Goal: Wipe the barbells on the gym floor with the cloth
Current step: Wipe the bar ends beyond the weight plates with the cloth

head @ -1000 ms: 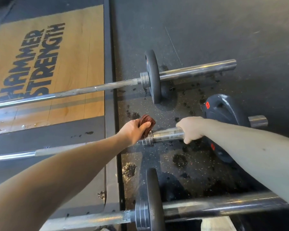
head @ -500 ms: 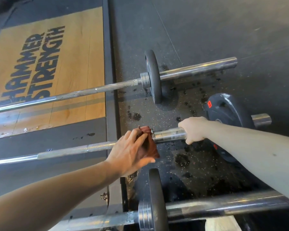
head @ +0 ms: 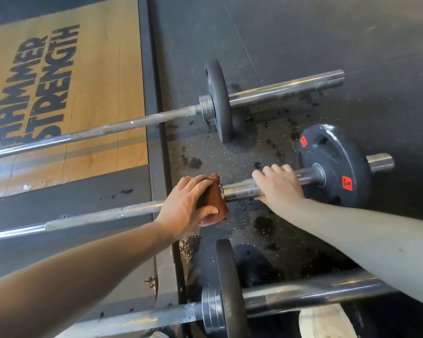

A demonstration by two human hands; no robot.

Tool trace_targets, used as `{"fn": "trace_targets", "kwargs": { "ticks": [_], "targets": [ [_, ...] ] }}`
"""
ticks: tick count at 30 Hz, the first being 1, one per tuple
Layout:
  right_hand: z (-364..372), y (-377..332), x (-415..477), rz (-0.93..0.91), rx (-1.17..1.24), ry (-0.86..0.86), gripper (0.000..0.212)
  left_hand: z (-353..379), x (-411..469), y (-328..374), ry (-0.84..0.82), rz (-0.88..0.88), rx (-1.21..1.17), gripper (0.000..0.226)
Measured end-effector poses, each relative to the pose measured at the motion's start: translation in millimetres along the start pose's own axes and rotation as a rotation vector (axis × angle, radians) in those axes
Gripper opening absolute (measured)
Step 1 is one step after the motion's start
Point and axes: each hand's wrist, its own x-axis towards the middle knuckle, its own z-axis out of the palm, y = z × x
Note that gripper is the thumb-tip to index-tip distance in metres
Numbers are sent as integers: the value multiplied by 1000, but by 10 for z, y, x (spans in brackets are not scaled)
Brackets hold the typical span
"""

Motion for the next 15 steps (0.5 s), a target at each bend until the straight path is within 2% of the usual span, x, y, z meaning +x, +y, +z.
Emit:
{"fn": "trace_targets", "kwargs": {
  "ticks": [2,4,6,9,15],
  "targets": [
    [-124,59,109,-51,7,-116,41,-101,73,-140,-75,20,-85,81],
    [-200,93,150,-66,48,-184,34,-199,119,-286,-90,94,-74,74],
    [-213,82,139,-55,50,-166,33,-224,94,-294,-71,137,-35,65],
    [-159,52,83,-56,17,-132,34,-128,20,-166,-57,126,-82,63],
    [-188,40,50,-60,5,-131,38,-60,-7,-55,92,198,-69,42]
  ]
}}
